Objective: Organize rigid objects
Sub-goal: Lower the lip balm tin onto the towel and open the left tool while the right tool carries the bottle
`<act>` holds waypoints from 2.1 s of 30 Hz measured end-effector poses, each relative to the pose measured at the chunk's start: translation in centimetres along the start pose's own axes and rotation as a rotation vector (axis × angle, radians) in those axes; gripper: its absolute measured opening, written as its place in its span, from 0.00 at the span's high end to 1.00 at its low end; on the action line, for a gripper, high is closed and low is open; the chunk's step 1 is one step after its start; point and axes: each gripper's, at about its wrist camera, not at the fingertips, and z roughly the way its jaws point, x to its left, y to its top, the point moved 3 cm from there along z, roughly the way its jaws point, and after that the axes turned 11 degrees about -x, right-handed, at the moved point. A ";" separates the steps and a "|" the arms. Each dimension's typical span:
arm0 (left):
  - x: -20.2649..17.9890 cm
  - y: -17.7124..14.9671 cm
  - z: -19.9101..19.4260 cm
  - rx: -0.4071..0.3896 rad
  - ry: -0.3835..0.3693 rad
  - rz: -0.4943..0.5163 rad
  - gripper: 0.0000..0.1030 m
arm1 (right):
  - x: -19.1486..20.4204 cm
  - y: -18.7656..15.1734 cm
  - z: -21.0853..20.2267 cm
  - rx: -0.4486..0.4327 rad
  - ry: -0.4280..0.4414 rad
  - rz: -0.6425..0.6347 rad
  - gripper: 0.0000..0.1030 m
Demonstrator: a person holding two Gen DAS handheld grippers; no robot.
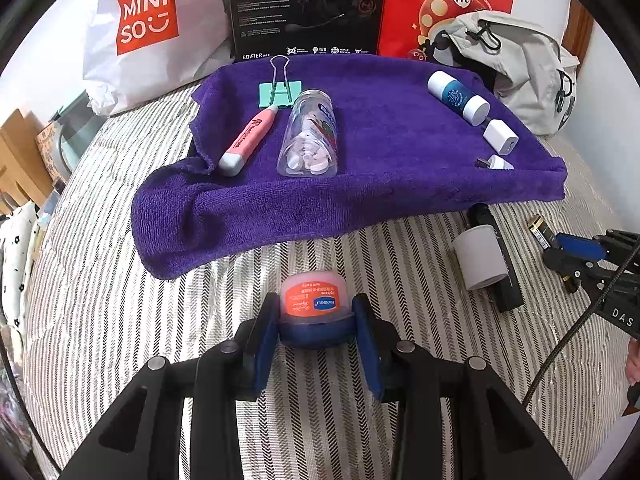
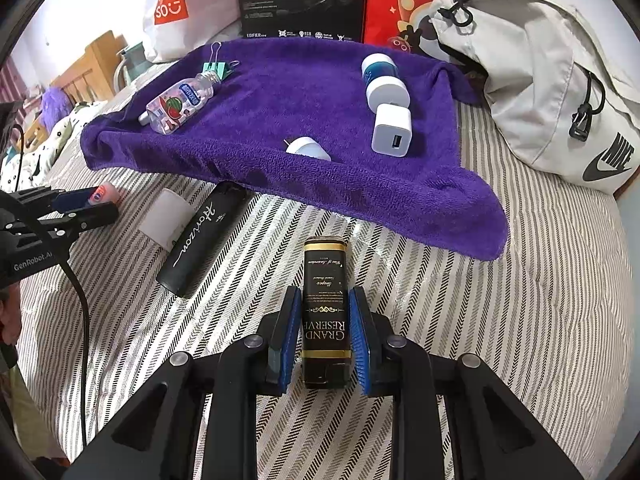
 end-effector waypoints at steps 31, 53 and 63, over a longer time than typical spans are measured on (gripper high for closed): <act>-0.2 4.7 -3.0 -0.059 -0.079 -0.012 0.66 | -3.1 1.1 -3.8 -0.015 0.114 0.104 0.77; -1.4 10.6 2.6 -0.039 -0.145 0.020 0.66 | -4.5 7.6 -2.5 -0.066 0.127 0.113 0.77; -3.4 10.4 6.5 0.031 -0.153 0.086 0.66 | -6.0 8.5 -1.2 -0.067 0.111 0.143 0.77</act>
